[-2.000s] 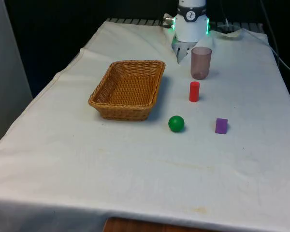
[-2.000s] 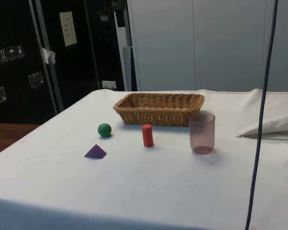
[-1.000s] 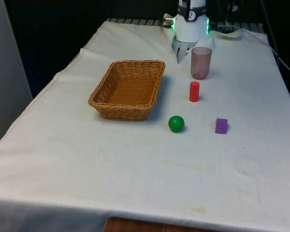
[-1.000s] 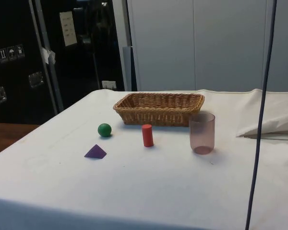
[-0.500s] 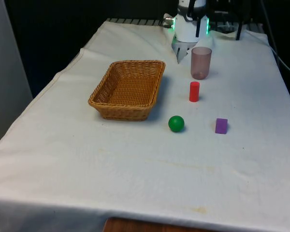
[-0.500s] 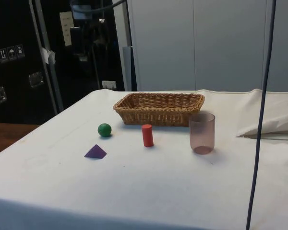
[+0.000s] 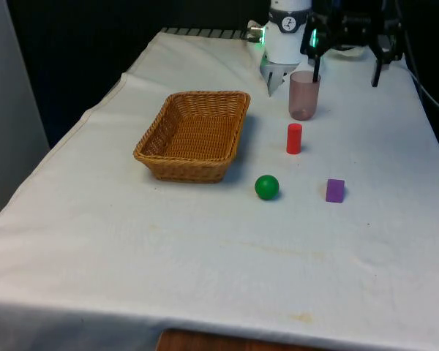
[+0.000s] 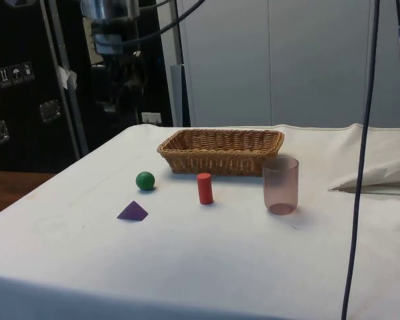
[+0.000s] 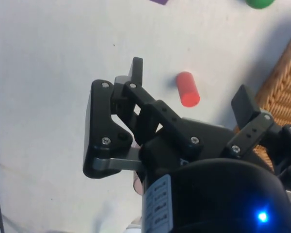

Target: Pick up the triangular block and place it into the basket.

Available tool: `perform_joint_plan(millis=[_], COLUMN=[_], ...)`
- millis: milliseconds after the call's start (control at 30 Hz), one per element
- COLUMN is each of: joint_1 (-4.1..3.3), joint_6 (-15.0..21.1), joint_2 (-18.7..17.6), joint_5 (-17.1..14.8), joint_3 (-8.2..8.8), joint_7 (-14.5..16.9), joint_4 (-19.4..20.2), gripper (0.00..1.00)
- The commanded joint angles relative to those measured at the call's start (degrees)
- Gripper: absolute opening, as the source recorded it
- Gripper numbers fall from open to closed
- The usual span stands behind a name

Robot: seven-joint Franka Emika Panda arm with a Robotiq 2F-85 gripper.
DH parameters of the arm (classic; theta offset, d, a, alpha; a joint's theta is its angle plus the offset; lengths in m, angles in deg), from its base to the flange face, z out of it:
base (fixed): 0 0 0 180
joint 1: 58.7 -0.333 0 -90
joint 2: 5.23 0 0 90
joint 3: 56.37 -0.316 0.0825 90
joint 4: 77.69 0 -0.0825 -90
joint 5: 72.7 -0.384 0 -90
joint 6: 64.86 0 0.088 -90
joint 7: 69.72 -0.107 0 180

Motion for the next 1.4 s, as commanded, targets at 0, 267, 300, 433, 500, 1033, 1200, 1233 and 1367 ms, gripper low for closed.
perform_joint_plan(millis=[0,267,300,433,500,1033,1200,1233,1367], joint_1=[-0.23,-0.40,-0.17,-0.52,-0.40,0.34,1.15,0.52,1.49], joint_6=[1.4,4.7,3.8,6.8,7.8,15.7,17.5,16.8,18.3], joint_2=[-0.5,-2.8,-2.7,-4.1,-4.8,-9.5,-11.3,-11.2,-12.5], joint_5=[0.4,0.6,0.0,0.6,0.6,-0.5,-1.8,-0.7,-2.9], joint_3=[-0.11,-0.86,-1.03,-1.20,-1.32,-1.60,-2.01,-1.32,-2.18], joint_7=[-0.7,-1.7,-1.1,-2.1,-2.1,-1.0,0.7,-0.2,1.9], joint_4=[0.2,0.6,0.3,0.7,1.0,2.5,2.5,2.3,2.3], gripper=[1.00,1.00,1.00,1.00,1.00,1.00,1.00,1.00,1.00])
